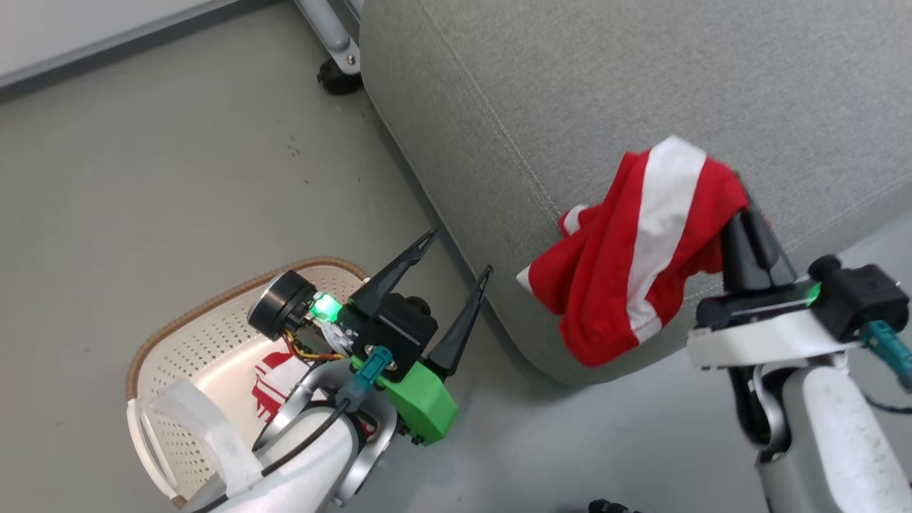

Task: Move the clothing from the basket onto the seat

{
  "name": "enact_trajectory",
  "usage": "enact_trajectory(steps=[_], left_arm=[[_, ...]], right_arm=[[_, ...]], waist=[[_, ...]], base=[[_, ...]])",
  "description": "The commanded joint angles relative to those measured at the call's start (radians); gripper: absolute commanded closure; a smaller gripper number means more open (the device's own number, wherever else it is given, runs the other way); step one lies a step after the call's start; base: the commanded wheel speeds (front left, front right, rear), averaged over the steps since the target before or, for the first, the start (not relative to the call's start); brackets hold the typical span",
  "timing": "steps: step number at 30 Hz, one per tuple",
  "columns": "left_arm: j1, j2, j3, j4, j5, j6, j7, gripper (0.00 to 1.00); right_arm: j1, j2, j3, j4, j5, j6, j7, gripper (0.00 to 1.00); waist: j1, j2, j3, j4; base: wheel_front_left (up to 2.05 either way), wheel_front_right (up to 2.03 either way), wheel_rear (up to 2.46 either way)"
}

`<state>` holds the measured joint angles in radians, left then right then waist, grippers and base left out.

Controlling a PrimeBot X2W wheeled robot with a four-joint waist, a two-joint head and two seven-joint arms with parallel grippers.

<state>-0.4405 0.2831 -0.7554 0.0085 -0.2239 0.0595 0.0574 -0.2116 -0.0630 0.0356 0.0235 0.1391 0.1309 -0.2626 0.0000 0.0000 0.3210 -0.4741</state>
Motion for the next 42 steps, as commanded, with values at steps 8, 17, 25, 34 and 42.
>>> enact_trajectory(steps=[8,17,25,34,42], left_arm=[[-0.08,-0.013,-0.033,0.006,0.029,-0.033,0.007,0.0],[-0.151,-0.001,-0.046,0.003,0.073,-0.043,0.011,0.0],[-0.173,0.003,-0.07,0.007,0.089,-0.049,0.02,0.0],[-0.142,0.003,-0.066,0.021,0.07,-0.025,-0.009,0.0],[-0.092,-0.029,-0.015,0.111,0.005,0.019,-0.125,0.0]], right_arm=[[-0.262,-0.156,-0.173,-0.016,-0.033,0.0,-0.003,1.0],[-0.479,-0.249,-0.286,0.153,-0.039,0.0,-0.003,1.0],[-0.518,-0.177,-0.293,0.384,-0.065,0.0,-0.003,1.0],[-0.405,-0.072,-0.352,0.364,-0.162,0.0,-0.003,0.0],[-0.233,-0.025,-0.3,0.289,-0.123,0.0,-0.003,0.0]], waist=[[0.0,0.0,0.212,0.058],[0.0,0.0,0.323,0.106],[0.0,0.0,0.355,0.112],[0.0,0.0,0.28,0.091],[0.0,0.0,0.162,0.103]], base=[[0.0,0.0,0.0],[0.0,0.0,0.0],[0.0,0.0,0.0],[0.0,0.0,0.0],[0.0,0.0,0.0]])
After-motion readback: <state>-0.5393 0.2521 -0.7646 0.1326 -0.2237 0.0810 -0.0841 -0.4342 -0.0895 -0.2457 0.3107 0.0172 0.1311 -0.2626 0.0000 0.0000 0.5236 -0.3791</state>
